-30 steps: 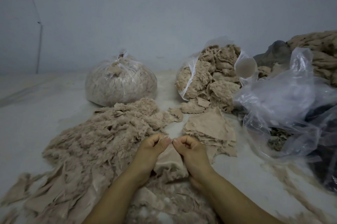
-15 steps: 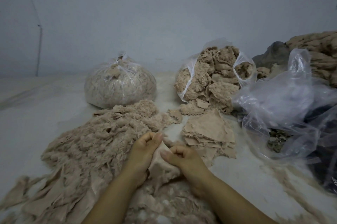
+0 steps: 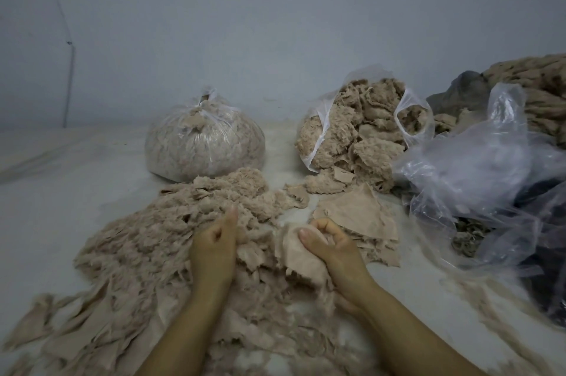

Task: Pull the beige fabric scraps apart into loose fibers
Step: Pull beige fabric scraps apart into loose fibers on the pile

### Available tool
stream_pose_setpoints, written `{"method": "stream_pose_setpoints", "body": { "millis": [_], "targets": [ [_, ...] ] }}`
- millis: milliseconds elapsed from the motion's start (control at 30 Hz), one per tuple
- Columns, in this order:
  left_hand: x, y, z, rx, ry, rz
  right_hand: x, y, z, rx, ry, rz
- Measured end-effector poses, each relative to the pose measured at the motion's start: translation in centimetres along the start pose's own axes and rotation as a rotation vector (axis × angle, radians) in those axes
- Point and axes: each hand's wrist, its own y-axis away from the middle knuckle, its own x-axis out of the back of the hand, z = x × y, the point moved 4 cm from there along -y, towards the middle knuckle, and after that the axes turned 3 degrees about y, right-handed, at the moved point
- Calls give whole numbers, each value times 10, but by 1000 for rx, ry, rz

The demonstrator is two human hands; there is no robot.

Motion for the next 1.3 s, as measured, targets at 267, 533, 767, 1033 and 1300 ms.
{"method": "stream_pose_setpoints", "body": {
  "millis": [267,533,767,1033,1300],
  "targets": [
    [-42,29,11,184,91,-629,-13,2,9,42,55,-34],
    [-33,31,4,493,209,-797,2,-3,8,10,-50,109],
    [-32,23,5,591,487,-616,22,-11,12,40,-107,364],
    [-25,11,5,604,604,-449,-9,0,22,-155,126,-80],
    [-31,16,12,527,630,-407,-10,-3,20,-11,199,11]
  ]
}}
